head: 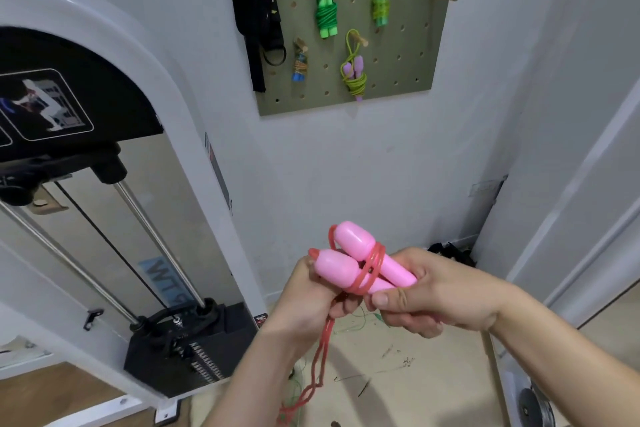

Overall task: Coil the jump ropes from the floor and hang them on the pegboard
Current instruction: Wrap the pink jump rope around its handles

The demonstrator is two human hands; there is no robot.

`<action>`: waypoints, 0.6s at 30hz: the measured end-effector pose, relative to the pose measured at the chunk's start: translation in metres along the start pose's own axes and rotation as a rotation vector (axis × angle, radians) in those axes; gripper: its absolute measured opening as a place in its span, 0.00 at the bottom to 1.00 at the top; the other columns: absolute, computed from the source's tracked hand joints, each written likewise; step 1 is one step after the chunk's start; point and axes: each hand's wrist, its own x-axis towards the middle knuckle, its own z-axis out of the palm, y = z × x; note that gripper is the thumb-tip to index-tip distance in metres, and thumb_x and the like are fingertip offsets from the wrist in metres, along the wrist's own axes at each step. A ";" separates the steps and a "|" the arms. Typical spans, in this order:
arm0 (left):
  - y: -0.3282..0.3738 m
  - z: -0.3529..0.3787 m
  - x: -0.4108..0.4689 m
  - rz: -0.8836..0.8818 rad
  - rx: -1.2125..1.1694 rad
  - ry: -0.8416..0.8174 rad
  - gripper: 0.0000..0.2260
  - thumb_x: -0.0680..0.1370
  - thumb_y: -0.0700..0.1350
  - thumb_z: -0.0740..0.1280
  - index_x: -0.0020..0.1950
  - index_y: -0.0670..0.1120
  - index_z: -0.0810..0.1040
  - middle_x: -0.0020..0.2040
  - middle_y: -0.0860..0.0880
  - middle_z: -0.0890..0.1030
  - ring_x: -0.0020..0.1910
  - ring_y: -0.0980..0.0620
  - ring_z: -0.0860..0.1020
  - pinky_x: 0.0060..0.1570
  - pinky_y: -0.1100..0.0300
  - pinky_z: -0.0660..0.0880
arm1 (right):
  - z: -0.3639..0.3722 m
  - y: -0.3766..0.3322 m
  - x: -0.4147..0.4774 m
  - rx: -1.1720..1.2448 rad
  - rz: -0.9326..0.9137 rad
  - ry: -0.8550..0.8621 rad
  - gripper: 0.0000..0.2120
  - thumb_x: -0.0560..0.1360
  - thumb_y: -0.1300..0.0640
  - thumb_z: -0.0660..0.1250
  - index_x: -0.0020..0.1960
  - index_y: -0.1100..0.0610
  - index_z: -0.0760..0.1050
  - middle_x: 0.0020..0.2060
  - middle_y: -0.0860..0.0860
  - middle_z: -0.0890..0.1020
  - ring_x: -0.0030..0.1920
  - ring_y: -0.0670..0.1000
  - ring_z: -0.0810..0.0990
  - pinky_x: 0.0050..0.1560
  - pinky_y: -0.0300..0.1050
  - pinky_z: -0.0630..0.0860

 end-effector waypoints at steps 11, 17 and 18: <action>-0.011 0.006 -0.005 -0.116 -0.004 0.029 0.19 0.70 0.60 0.68 0.44 0.43 0.76 0.29 0.51 0.67 0.26 0.57 0.63 0.25 0.66 0.57 | 0.009 0.021 0.003 -0.185 0.131 0.434 0.10 0.78 0.59 0.66 0.39 0.60 0.73 0.27 0.52 0.75 0.25 0.50 0.72 0.26 0.41 0.66; -0.019 0.016 -0.006 -0.060 -0.045 0.132 0.20 0.70 0.58 0.66 0.43 0.40 0.72 0.32 0.46 0.61 0.25 0.56 0.59 0.24 0.65 0.54 | 0.020 0.029 0.001 -0.463 0.149 0.619 0.12 0.76 0.57 0.67 0.35 0.56 0.71 0.27 0.49 0.73 0.27 0.46 0.74 0.30 0.39 0.69; -0.021 0.016 -0.007 -0.054 -0.047 0.136 0.19 0.70 0.57 0.66 0.43 0.40 0.73 0.32 0.46 0.61 0.25 0.56 0.59 0.24 0.65 0.54 | 0.021 0.028 -0.002 -0.418 0.149 0.572 0.09 0.77 0.58 0.66 0.37 0.55 0.72 0.29 0.49 0.73 0.28 0.45 0.74 0.30 0.36 0.69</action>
